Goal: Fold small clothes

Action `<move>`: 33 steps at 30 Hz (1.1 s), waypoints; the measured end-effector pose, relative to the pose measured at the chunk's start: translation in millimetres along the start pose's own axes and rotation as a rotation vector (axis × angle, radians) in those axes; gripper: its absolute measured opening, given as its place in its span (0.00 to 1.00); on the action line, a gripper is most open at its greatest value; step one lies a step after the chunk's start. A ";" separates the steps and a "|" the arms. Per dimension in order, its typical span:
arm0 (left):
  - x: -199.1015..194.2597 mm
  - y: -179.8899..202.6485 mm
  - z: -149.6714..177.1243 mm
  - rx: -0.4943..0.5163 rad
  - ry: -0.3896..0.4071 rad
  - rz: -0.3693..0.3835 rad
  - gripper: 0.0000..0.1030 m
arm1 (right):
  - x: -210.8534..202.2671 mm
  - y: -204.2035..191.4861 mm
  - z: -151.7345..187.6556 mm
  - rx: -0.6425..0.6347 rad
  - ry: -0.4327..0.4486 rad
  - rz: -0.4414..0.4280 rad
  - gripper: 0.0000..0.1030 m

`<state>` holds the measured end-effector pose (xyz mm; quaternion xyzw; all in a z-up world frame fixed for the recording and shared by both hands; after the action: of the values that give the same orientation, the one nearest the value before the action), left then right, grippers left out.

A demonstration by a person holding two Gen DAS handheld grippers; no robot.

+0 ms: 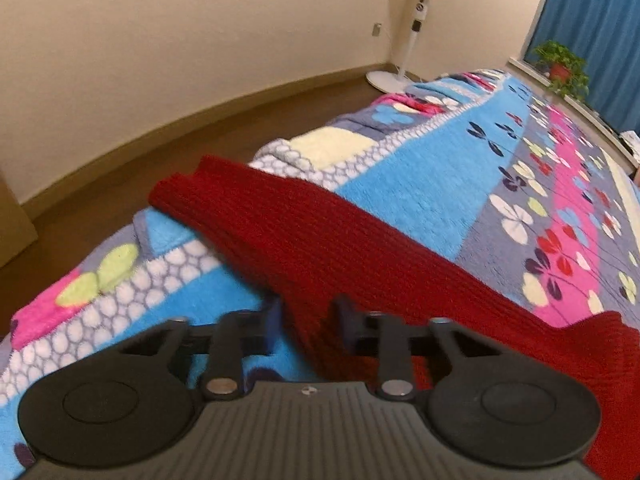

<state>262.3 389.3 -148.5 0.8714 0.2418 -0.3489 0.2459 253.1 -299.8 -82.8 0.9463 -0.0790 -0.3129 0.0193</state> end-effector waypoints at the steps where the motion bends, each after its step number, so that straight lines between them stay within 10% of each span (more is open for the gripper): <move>1: -2.4 -0.5 -1.1 0.002 0.009 -0.004 0.17 | 0.6 0.0 0.2 -0.002 -0.001 0.002 0.21; 11: -51.8 81.0 -11.0 0.304 0.249 0.027 0.14 | -1.7 -1.8 -1.1 -0.027 0.011 0.000 0.21; 18: -145.4 219.2 58.1 0.607 0.462 0.360 0.13 | -1.8 -1.7 -0.7 -0.024 0.005 -0.009 0.21; 22: -169.4 293.7 149.3 0.812 0.307 0.682 0.22 | -1.2 0.0 0.7 -0.015 -0.005 -0.005 0.21; 25: -172.1 319.8 202.3 0.962 0.121 0.818 0.67 | 0.6 0.3 3.8 -0.004 -0.021 0.004 0.21; 33: -136.8 280.9 141.2 0.755 0.082 0.669 0.67 | 3.3 -6.8 10.7 -0.015 -0.047 0.004 0.21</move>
<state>272.3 56.6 -65.9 0.9423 -0.1844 -0.2795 0.0023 250.2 -293.5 -93.9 0.9383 -0.0790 -0.3357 0.0253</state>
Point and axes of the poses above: each gripper's, at about its wrist camera, not at the fingertips, and x roughly the way its jaws point, y to its right, z to its underside, the point moved 7 cm from there along x, roughly the way its jaws point, and after that the axes turned 11 degrees about z, right-handed, at the moved point
